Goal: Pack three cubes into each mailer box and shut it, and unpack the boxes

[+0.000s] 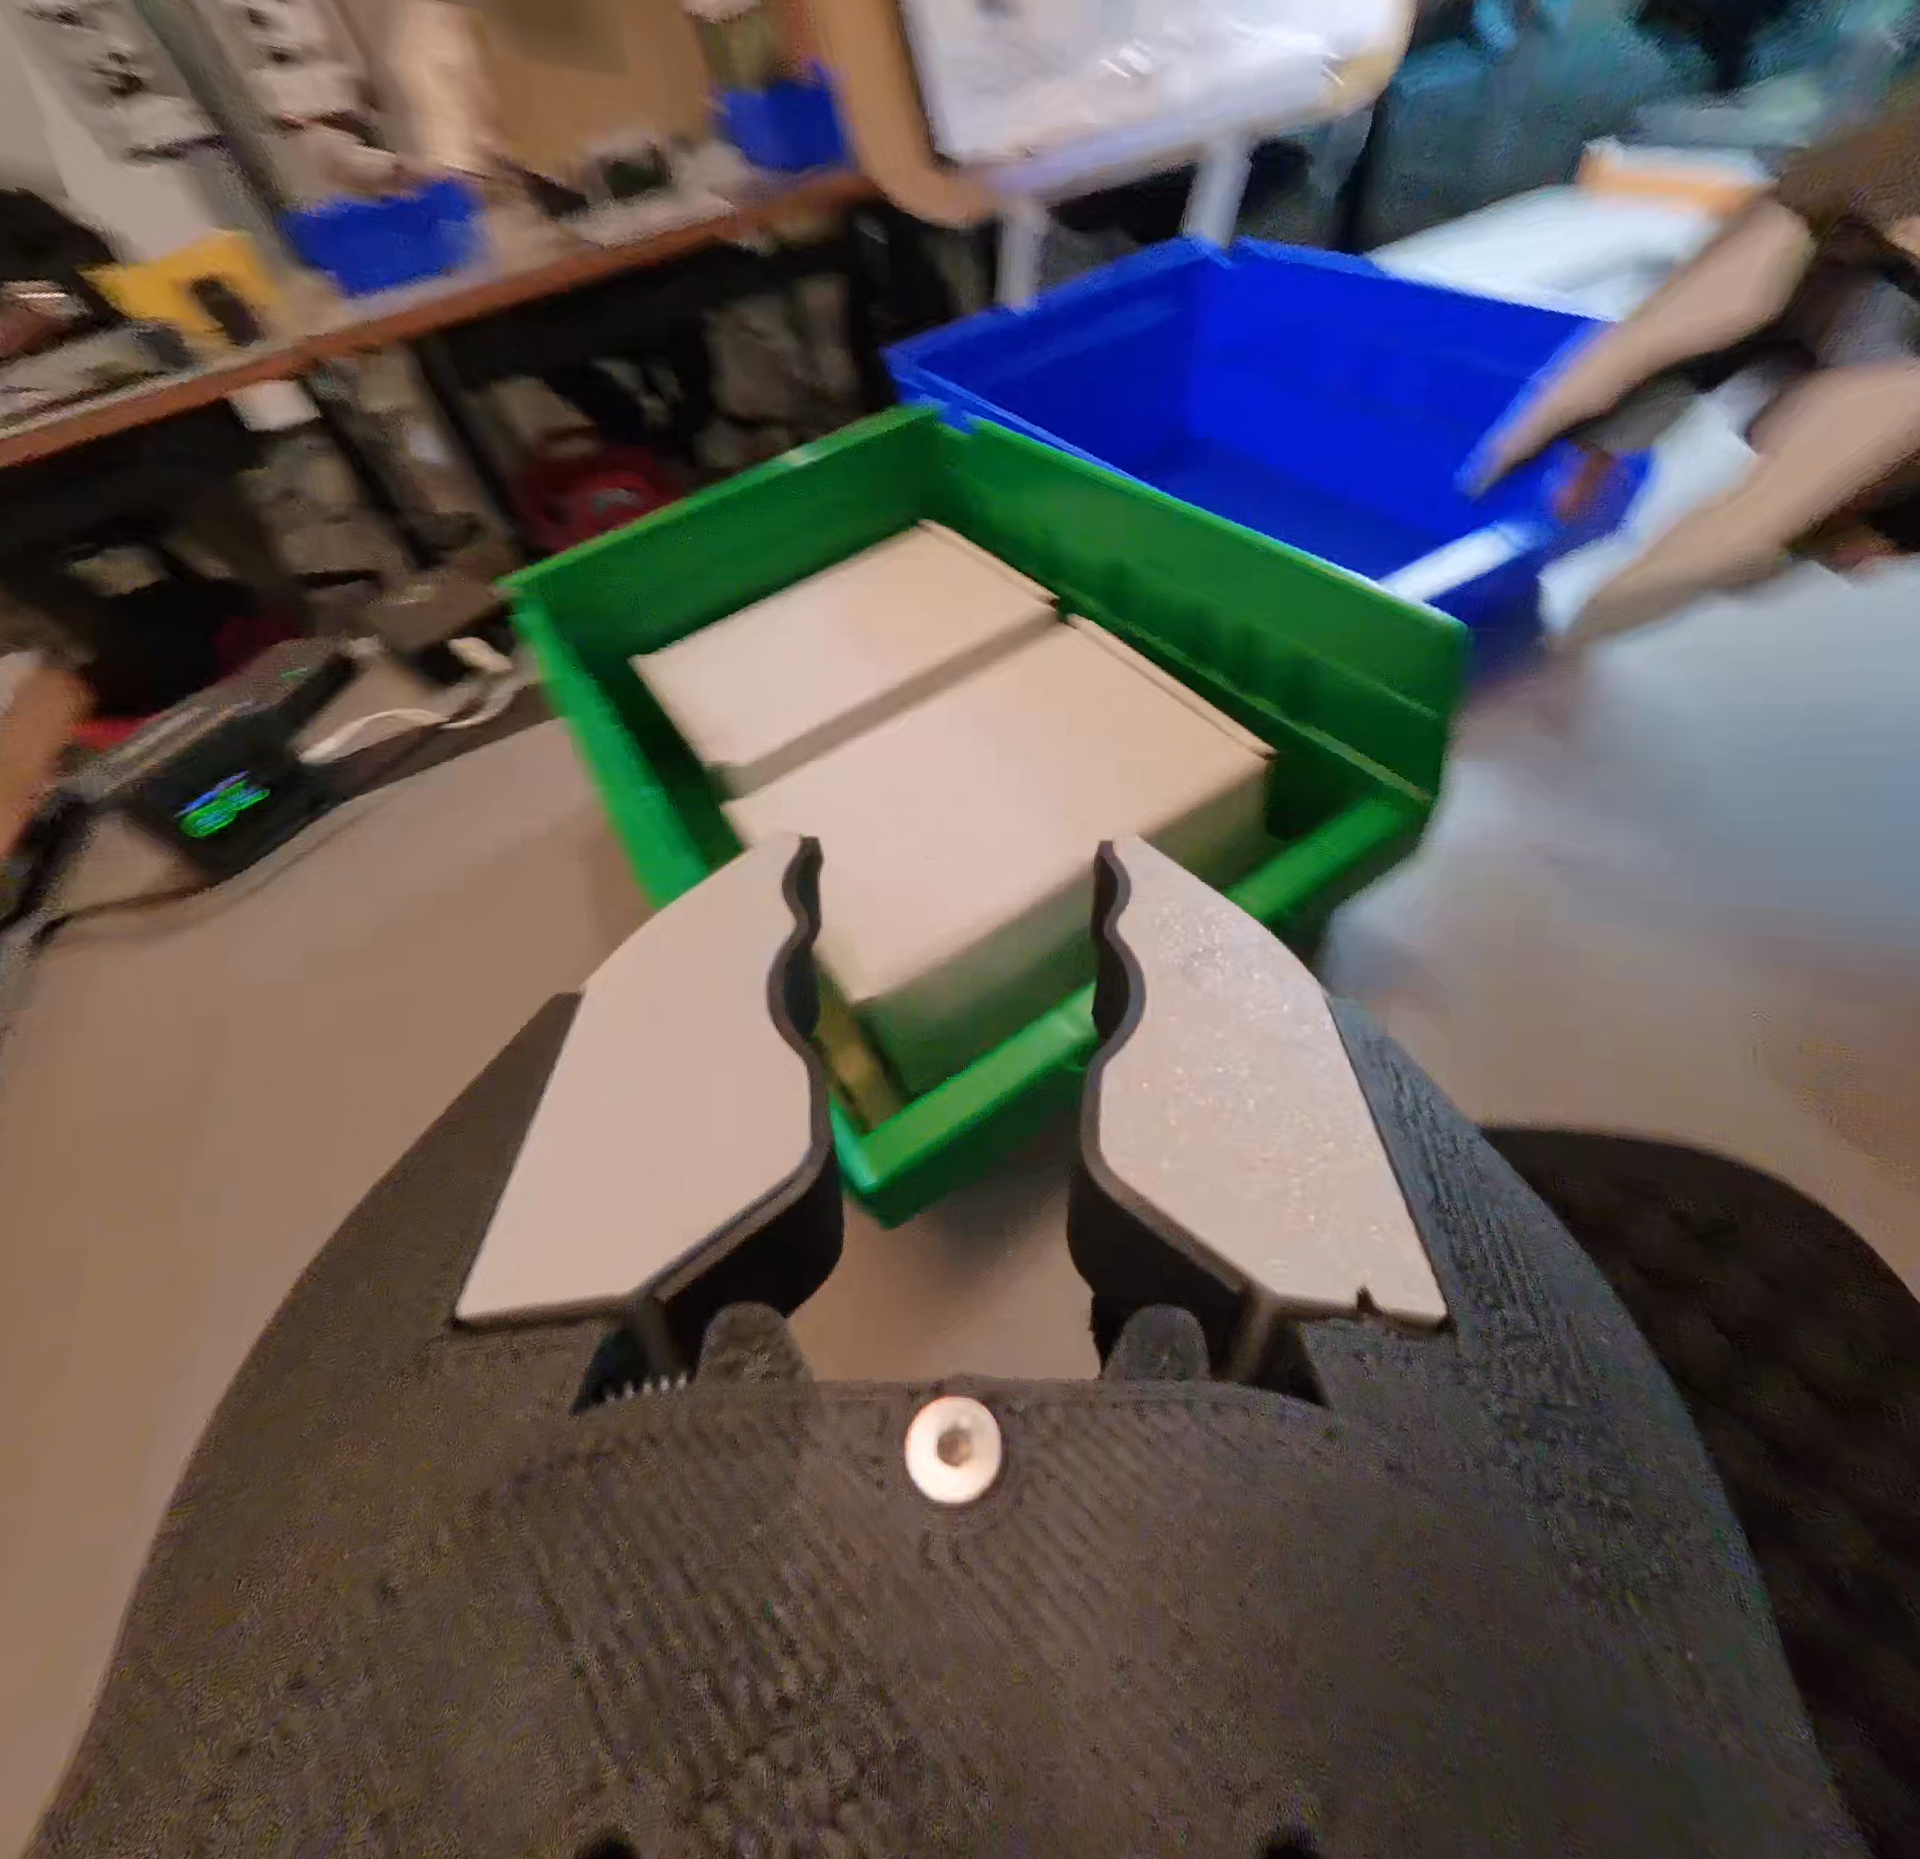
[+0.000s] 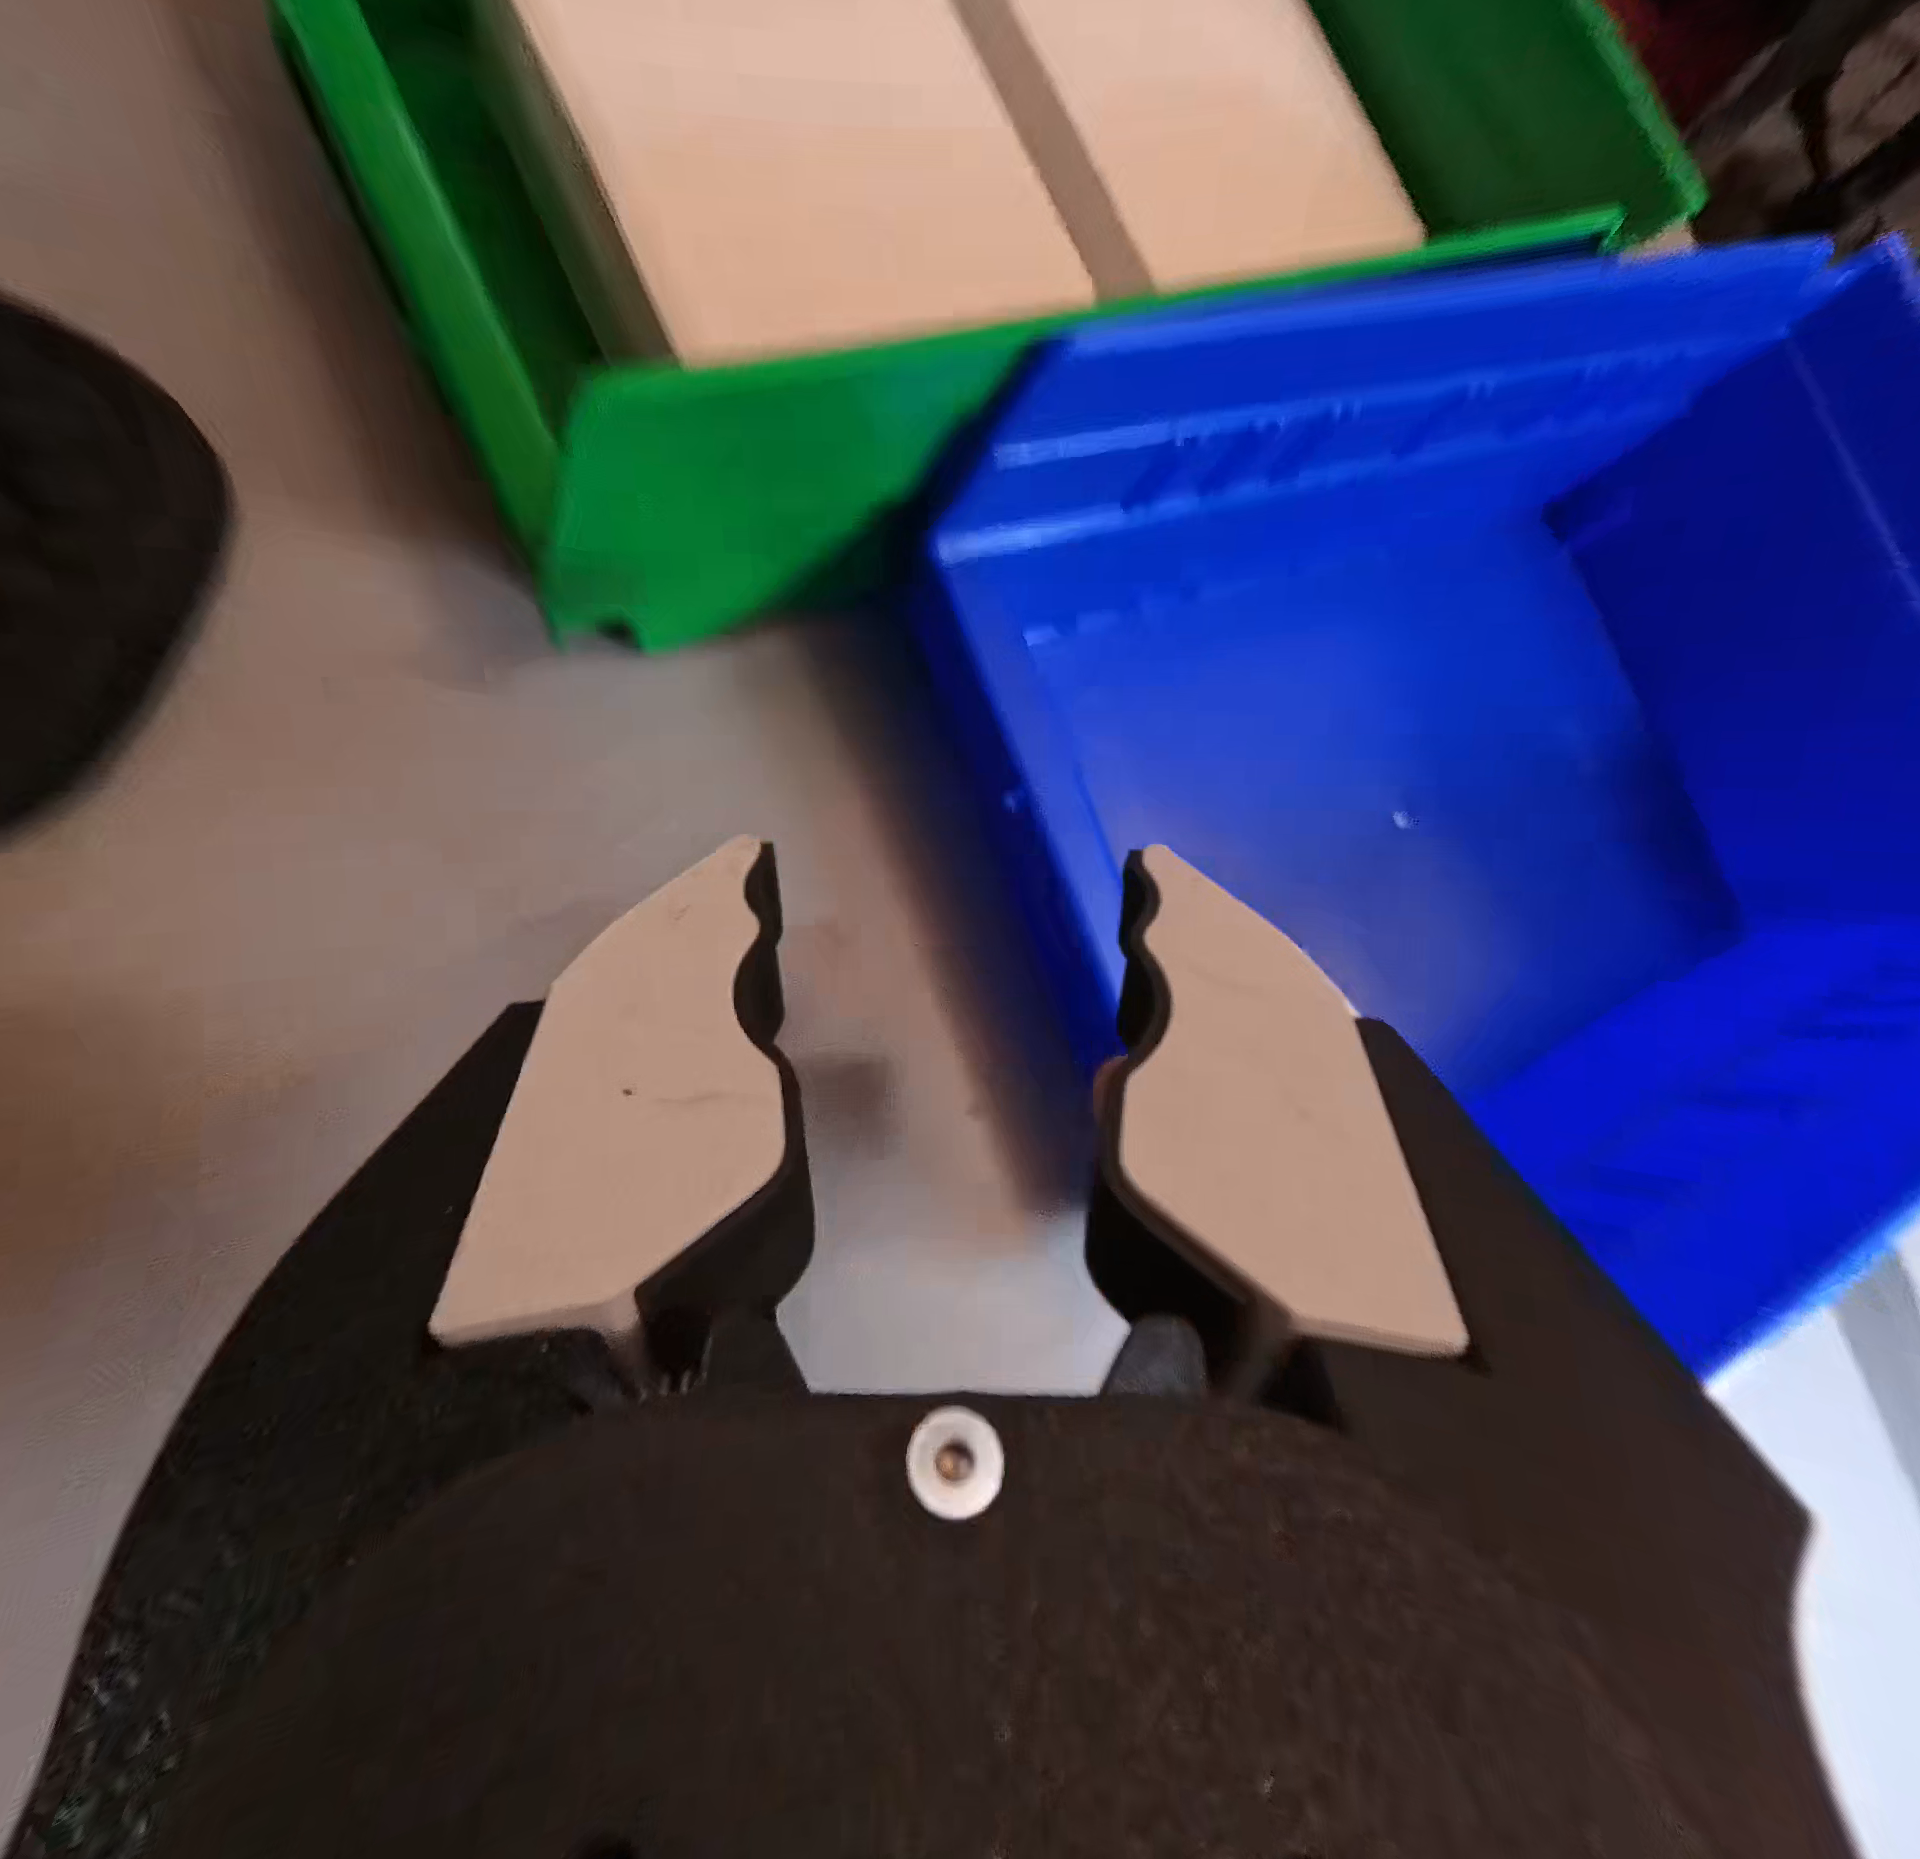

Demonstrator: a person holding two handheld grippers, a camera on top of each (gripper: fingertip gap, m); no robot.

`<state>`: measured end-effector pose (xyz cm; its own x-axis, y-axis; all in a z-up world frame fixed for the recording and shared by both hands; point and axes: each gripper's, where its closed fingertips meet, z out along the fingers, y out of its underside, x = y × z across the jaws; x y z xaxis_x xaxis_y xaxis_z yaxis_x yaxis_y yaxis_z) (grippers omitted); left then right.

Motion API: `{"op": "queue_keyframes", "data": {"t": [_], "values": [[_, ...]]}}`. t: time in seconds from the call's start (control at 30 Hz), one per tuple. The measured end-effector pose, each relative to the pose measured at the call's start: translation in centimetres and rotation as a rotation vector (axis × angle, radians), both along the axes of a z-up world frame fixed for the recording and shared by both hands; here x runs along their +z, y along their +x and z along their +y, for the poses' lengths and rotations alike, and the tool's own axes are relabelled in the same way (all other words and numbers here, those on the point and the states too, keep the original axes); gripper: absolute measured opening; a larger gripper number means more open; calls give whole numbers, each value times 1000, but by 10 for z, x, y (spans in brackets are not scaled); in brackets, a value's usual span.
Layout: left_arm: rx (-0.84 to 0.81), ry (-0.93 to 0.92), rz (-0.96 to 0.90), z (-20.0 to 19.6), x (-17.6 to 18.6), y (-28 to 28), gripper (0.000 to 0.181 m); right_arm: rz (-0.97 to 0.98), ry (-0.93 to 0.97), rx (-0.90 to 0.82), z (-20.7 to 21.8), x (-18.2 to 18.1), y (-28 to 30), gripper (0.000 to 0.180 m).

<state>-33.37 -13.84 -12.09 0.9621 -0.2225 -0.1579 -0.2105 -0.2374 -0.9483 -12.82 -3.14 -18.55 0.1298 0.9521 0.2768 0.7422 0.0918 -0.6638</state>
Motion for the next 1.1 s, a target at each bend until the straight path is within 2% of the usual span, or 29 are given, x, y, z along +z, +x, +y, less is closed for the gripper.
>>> {"op": "queue_keyframes", "data": {"t": [0.13,0.23,0.3,0.37,0.53,0.8,1.1], "values": [[-260,-263,255,11,-43,55,62,-153,10,25,24,-28,-2,66],[-340,-486,480,20,-94,59,68,-256,45,31,40,-49,-2,50],[-383,-580,563,23,-117,57,64,-286,93,22,49,-53,2,39],[-383,-599,649,30,-125,52,48,-278,84,37,46,-50,8,32],[-456,-622,674,34,-131,69,34,-268,64,9,34,-49,48,32],[-440,-587,693,45,-131,92,31,-265,77,-105,17,-48,143,32],[-390,-586,681,72,-131,93,31,-300,89,-253,43,-48,228,32]]}}
